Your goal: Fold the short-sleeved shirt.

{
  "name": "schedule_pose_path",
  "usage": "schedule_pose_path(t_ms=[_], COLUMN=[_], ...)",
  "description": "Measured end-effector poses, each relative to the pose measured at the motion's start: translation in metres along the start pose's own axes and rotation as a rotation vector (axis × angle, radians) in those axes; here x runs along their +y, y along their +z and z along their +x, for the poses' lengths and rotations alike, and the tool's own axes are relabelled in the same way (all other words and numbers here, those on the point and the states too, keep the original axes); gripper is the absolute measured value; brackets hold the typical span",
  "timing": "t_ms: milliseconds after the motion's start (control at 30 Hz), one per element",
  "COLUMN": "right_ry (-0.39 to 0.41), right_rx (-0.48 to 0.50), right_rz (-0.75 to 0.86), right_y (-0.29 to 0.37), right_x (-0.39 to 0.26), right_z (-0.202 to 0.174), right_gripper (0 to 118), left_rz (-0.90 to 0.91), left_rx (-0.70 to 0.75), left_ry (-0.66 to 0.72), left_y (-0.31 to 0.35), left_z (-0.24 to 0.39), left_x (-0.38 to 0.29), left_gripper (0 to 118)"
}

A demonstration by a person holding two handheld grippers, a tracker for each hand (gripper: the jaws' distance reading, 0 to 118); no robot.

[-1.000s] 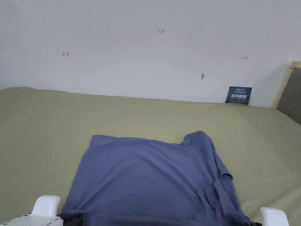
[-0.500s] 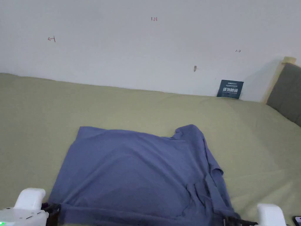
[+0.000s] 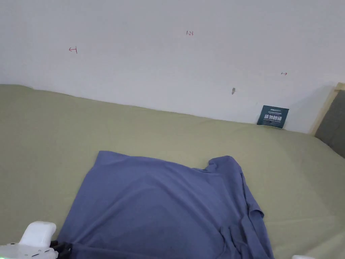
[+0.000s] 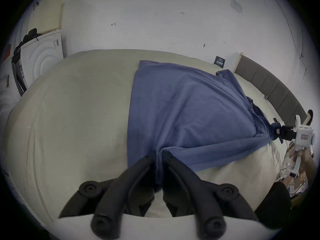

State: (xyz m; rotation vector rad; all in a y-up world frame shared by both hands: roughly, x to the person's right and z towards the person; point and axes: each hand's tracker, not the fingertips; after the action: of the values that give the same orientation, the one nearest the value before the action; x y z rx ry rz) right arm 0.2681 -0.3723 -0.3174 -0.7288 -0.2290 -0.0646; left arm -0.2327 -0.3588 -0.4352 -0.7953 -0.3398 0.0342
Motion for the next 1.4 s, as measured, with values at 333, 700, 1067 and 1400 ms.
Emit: schedule_pose_path(t_ms=[333,700,1067,1400], right_ry=[-0.006,0.0,-0.124,0.054], right_rx=[0.025,0.0,-0.026,0.002], right_rz=[0.052,-0.125,-0.293,0.015], right_y=[0.0,-0.116,-0.179,-0.045], right_x=[0.104,0.18,0.184,0.163], right_z=[0.022,0.02,0.022,0.022], right_gripper=[3,3,42,87], left_rz=[0.026,-0.089,-0.222,0.045], left_rx=[-0.048,0.037,0.114,0.051], left_ry=[0.028,-0.057,-0.013,-0.124], left_y=[0.0,-0.106,-0.164,-0.022], left_z=[-0.022,-0.029,-0.023,-0.012], left_x=[0.088,0.168,0.159,0.15], left_gripper=[8,8,67,79])
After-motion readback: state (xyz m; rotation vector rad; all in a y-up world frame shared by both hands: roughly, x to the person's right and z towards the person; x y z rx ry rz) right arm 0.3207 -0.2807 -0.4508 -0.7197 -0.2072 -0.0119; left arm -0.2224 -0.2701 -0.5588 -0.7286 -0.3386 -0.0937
